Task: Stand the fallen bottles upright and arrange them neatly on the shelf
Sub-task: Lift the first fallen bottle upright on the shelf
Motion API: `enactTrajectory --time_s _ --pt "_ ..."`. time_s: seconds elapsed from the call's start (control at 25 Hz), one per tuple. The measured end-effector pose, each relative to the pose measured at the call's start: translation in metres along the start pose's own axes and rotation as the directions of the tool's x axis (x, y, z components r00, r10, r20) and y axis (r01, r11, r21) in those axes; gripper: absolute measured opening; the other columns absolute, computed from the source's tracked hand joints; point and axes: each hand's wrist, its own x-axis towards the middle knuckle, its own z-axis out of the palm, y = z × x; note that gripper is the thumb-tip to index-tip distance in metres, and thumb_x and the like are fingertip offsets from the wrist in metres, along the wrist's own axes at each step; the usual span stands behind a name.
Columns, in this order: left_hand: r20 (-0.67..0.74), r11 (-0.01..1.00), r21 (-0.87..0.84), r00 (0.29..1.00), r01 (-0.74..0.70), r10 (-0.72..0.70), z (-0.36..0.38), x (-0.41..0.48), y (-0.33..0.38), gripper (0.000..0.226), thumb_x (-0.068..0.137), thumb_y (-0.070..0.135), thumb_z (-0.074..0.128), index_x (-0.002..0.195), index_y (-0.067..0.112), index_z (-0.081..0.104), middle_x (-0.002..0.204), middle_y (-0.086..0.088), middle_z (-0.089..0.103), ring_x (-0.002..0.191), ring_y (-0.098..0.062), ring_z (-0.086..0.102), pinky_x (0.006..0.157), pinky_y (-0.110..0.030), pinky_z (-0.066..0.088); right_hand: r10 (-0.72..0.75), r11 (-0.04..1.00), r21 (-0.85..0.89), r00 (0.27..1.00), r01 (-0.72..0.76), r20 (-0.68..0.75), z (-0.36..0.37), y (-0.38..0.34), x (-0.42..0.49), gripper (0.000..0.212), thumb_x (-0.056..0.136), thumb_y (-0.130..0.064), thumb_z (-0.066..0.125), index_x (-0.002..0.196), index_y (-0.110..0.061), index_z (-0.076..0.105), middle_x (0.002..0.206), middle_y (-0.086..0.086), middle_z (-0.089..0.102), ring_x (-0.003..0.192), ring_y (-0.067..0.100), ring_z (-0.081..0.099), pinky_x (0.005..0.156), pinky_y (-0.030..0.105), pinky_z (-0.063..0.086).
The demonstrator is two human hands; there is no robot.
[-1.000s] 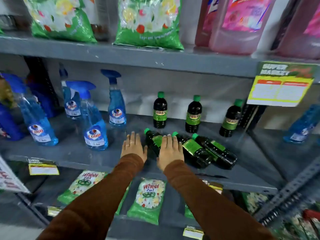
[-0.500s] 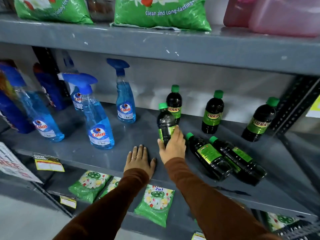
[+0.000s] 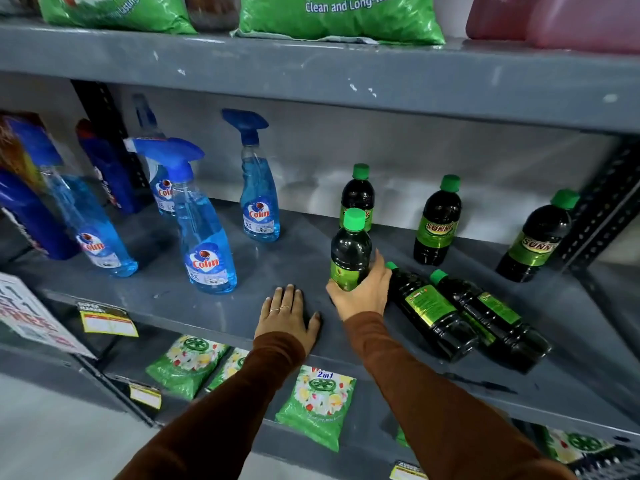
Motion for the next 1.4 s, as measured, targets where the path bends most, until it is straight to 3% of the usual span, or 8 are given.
enactTrajectory --time_s 0.08,0.24,0.4,0.52,0.64,0.8,1.0,1.4 --pt "0.004 1.000 0.001 1.000 0.001 -0.001 0.000 0.001 0.000 0.072 0.085 0.054 0.016 0.144 0.012 0.013 0.157 -0.005 0.012 0.145 -0.022 0.006 0.120 -0.038 0.004 -0.022 0.998 0.067 1.000 0.021 0.019 -0.001 0.002 0.000 0.100 0.057 -0.013 0.076 0.139 -0.004 0.020 0.136 0.022 0.036 0.127 0.034 0.038 0.108 0.035 0.031" --pt "0.009 1.000 0.000 1.000 0.006 -0.006 0.001 0.002 0.000 0.069 0.089 0.053 0.020 0.144 0.013 0.011 0.157 -0.005 0.010 0.145 -0.021 0.005 0.120 -0.037 0.003 0.000 0.998 -0.067 0.999 -0.003 -0.053 0.008 -0.006 0.000 0.110 0.052 -0.040 0.082 0.137 -0.001 0.024 0.136 0.025 0.035 0.124 0.039 0.033 0.108 0.047 0.029" --pt "0.009 1.000 0.003 1.000 0.005 -0.005 0.002 0.001 -0.002 0.072 0.086 0.055 0.016 0.144 0.014 0.012 0.157 -0.004 0.010 0.145 -0.021 0.005 0.120 -0.037 0.004 0.018 0.998 0.063 0.998 -0.023 0.068 0.002 -0.002 0.006 0.104 0.054 -0.012 0.079 0.139 -0.006 0.020 0.133 0.019 0.034 0.121 0.031 0.042 0.103 0.034 0.035" --pt "0.006 1.000 0.005 1.000 0.006 -0.006 0.002 0.002 -0.002 0.079 0.078 0.056 0.010 0.144 0.014 0.012 0.157 -0.005 0.011 0.145 -0.021 0.006 0.120 -0.037 0.004 0.041 0.985 0.161 0.989 -0.063 0.139 0.003 0.007 0.006 0.111 0.054 -0.007 0.079 0.141 -0.005 0.009 0.144 0.018 0.024 0.133 0.027 0.031 0.110 0.030 0.026" --pt "0.013 1.000 0.011 1.000 -0.021 0.021 0.000 0.000 -0.003 0.086 0.073 0.060 0.001 0.144 0.013 0.013 0.157 -0.005 0.011 0.145 -0.021 0.006 0.120 -0.037 0.004 0.098 0.989 0.093 0.985 -0.112 0.142 0.005 0.013 0.008 0.099 0.049 -0.020 0.085 0.129 -0.004 0.030 0.131 0.017 0.040 0.122 0.028 0.044 0.105 0.036 0.038" --pt "0.002 0.985 -0.007 0.985 -0.172 0.172 -0.005 -0.011 -0.014 0.119 0.055 0.078 -0.025 0.142 0.012 0.021 0.155 -0.005 0.020 0.144 -0.020 0.014 0.119 -0.034 0.007 0.125 0.989 0.038 0.949 -0.142 0.290 -0.010 0.012 0.013 0.068 0.051 -0.020 0.085 0.109 -0.013 0.051 0.110 0.010 0.066 0.097 0.022 0.062 0.089 0.029 0.048" --pt "0.154 0.939 0.090 0.936 -0.332 0.316 -0.014 -0.029 -0.027 0.136 0.035 0.089 -0.022 0.145 0.013 0.006 0.158 -0.004 0.006 0.146 -0.019 0.004 0.119 -0.032 0.000 0.099 0.993 0.030 0.933 -0.116 0.345 -0.022 0.013 -0.005 0.065 0.049 -0.022 0.085 0.105 -0.017 0.053 0.106 0.008 0.069 0.096 0.020 0.063 0.090 0.036 0.051" --pt "0.232 0.940 0.081 0.924 -0.331 0.305 -0.020 -0.029 -0.028 0.149 0.022 0.090 -0.024 0.145 0.010 0.003 0.158 -0.007 0.002 0.146 -0.019 0.002 0.119 -0.033 0.002 0.077 0.990 0.075 0.902 -0.119 0.424 -0.042 0.013 -0.044 0.063 0.047 -0.021 0.087 0.097 -0.024 0.049 0.105 0.002 0.066 0.098 0.016 0.063 0.092 0.037 0.051"
